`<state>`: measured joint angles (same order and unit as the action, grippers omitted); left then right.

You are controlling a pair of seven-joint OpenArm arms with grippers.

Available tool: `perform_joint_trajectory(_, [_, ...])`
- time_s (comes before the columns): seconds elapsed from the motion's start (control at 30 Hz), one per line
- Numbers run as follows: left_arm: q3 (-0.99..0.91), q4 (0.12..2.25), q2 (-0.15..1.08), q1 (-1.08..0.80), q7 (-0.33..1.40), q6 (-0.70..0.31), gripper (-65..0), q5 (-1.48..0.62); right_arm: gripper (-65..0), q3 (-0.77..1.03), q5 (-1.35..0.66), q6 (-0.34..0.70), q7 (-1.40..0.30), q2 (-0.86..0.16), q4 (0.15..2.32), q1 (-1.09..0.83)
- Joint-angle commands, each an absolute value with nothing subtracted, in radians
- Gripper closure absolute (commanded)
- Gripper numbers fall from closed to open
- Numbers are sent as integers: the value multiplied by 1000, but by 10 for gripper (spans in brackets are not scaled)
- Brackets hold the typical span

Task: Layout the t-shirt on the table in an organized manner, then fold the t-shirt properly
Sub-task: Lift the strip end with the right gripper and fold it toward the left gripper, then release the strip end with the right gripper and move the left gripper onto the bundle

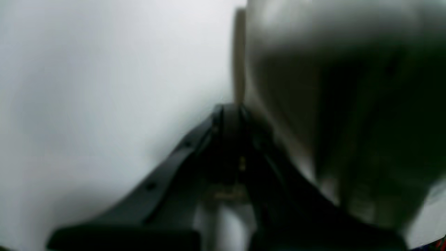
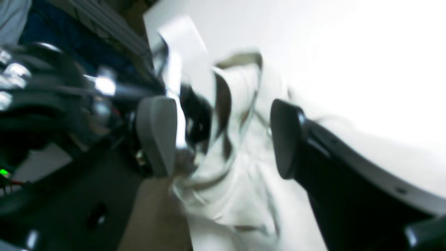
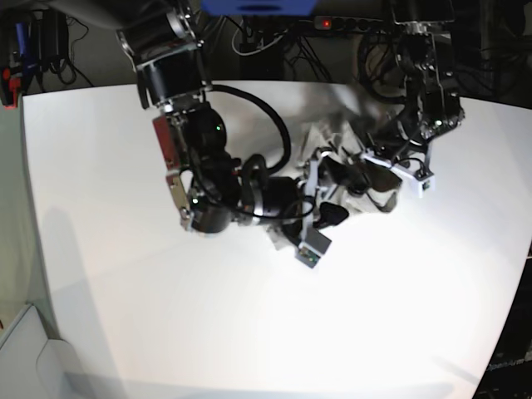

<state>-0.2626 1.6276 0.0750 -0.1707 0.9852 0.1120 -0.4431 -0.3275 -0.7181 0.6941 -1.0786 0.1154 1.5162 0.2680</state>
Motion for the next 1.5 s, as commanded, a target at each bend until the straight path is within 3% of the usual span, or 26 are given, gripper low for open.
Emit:
perform_joint_trajectory(0.0, [-283, 1658, 101, -176, 992, 119, 0, -444, -425, -326, -739, 698, -1063, 114, 1558, 272])
perform_joint_trajectory(0.17, [-357, 1736, 127, -248, 997, 119, 0, -449, -425, -326, -739, 698, -1063, 91, 1613, 246])
perform_joint_trajectory(0.53, [-584, 1906, 186, -323, 1218, 108, 0, -450, -406, -216, -736, 698, -1061, 76, 1518, 236])
perform_joint_trajectory(0.67, [-582, 1988, 162, -337, 1254, 108, 0, -483, -302, -151, -736, 698, -1061, 74, 1411, 280])
perform_joint_trajectory(0.83, [-582, 1989, 122, -312, 1257, 111, 0, -687, -102, -116, -734, 698, -1061, 70, 1369, 305])
perform_joint_trajectory(0.93, [-584, 1989, 99, -278, 1257, 117, 0, -794, -37, -116, -734, 698, -1061, 48, 1369, 305])
perform_joint_trajectory(1.13, [-570, 1977, 44, -226, 1247, 110, 0, -822, -30, -117, -733, 698, -1061, 16, 1368, 303])
perform_joint_trajectory(1.47, [-521, 1750, 1, -67, 1227, 111, 0, -799, -30, -114, -733, 698, -1059, -22, 1356, 300])
